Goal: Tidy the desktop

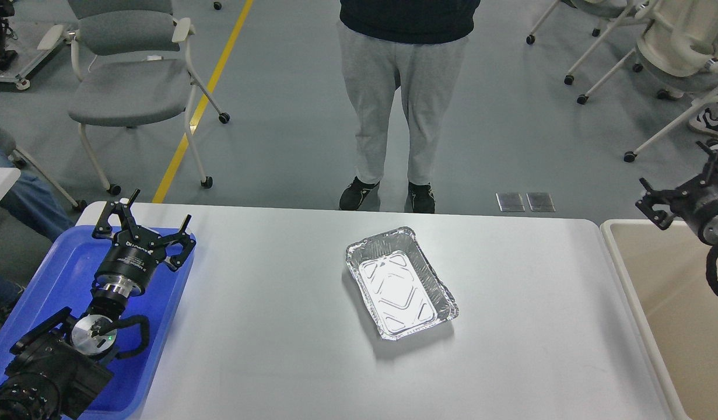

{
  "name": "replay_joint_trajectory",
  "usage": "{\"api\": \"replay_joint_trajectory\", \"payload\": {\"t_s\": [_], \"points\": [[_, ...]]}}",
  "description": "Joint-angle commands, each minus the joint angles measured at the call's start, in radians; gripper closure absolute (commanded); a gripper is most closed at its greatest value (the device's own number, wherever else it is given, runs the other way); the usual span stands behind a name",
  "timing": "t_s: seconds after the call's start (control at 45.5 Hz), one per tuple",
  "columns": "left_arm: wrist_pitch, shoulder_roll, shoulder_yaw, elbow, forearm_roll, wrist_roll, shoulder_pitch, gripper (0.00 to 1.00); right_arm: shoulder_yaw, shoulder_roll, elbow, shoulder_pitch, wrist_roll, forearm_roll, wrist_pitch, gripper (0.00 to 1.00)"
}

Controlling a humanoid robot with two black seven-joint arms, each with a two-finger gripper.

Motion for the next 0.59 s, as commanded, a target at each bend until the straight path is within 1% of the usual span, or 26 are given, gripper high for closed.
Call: {"api": "replay_joint_trajectory", "payload": {"t_s": [0.0,0.066,0.242,0.352,0.44,0.571], "points": [[0.000,0.000,-0.001,0.000,0.001,0.000,0.000,0.00,0.041,0.087,0.032,-0.004,-0.042,0.068,0.111,0.00],[0.000,0.000,0.001,0.000,0.001,0.000,0.000,0.00,0.039,0.121,0.030,-0.018,-0.050,0.069,0.162,0.00],[0.000,0.000,-0.001,0.000,0.001,0.000,0.000,0.00,0.027,0.194,0.017,-0.024,-0.050,0.058,0.225,0.00],[0.000,0.000,0.001,0.000,0.001,0.000,0.000,0.00,0.011,0.222,-0.025,-0.023,-0.050,0.048,0.292,0.00],[0.000,0.000,0.001,0.000,0.001,0.000,0.000,0.00,-0.007,0.243,-0.062,-0.018,-0.048,0.019,0.311,0.00],[0.000,0.000,0.001,0.000,-0.001,0.000,0.000,0.00,-0.016,0.245,-0.089,-0.024,-0.048,-0.015,0.329,0.00]]}}
